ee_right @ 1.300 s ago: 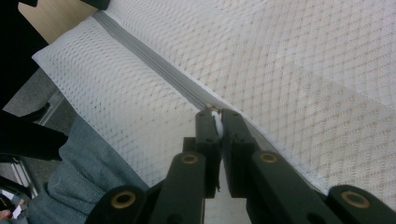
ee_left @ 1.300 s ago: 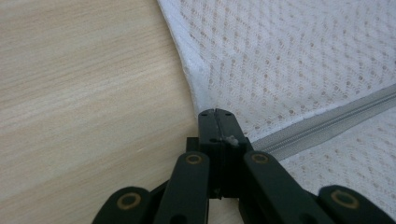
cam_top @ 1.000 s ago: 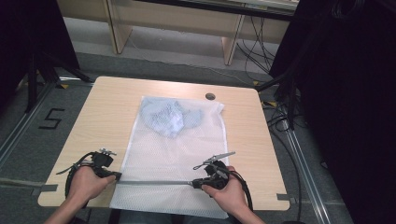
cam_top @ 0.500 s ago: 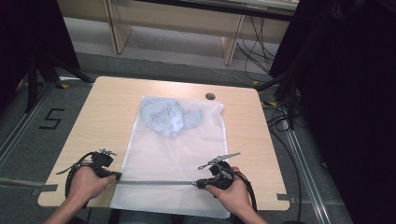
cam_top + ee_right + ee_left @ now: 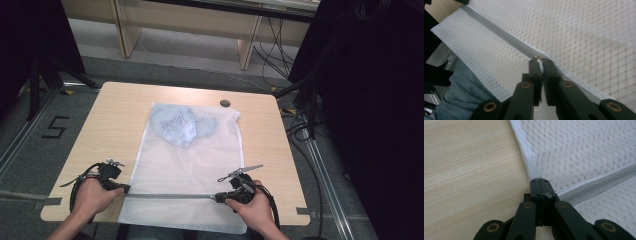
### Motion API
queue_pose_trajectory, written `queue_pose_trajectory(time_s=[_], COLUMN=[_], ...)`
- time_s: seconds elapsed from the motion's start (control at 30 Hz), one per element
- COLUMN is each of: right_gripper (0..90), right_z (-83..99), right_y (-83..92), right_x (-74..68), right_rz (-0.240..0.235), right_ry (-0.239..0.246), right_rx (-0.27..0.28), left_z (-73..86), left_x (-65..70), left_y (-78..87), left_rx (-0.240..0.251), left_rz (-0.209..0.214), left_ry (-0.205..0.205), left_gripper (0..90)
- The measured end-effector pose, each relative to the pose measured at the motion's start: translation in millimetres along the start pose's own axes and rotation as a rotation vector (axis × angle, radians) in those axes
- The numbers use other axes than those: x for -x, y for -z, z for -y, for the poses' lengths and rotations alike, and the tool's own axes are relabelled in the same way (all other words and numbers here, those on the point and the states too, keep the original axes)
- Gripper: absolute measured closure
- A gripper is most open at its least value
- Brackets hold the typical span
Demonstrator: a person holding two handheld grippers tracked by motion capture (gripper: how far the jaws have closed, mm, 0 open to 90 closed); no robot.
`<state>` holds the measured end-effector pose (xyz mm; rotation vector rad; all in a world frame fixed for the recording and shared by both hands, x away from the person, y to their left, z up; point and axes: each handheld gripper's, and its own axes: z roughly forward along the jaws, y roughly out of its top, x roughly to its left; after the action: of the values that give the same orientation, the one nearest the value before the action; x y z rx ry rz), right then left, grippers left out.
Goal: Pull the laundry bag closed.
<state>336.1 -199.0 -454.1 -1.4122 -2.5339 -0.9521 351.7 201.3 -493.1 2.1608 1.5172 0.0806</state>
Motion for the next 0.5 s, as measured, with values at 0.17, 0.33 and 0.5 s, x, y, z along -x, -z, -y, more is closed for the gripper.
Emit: queue_pose_trajectory(time_s=[0.17,0.33,0.5], right_gripper=[87.1,87.1,87.0], right_z=[1.1,3.4,4.7], right_y=[2.6,4.4,6.3], right_x=[2.0,5.5,7.0], right_rz=[0.002,-0.005,0.011], right_ry=[-0.014,-0.016,-0.039], right_rx=[-0.001,0.002,-0.008], left_z=[0.1,0.2,-0.2], left_x=[-0.3,0.0,-0.8], left_y=[-0.1,-0.3,0.0], left_rx=[0.002,0.005,0.001], left_rz=[0.003,0.003,0.001], left_ry=[-0.001,0.0,-0.011], left_gripper=[90.0,90.0,90.0])
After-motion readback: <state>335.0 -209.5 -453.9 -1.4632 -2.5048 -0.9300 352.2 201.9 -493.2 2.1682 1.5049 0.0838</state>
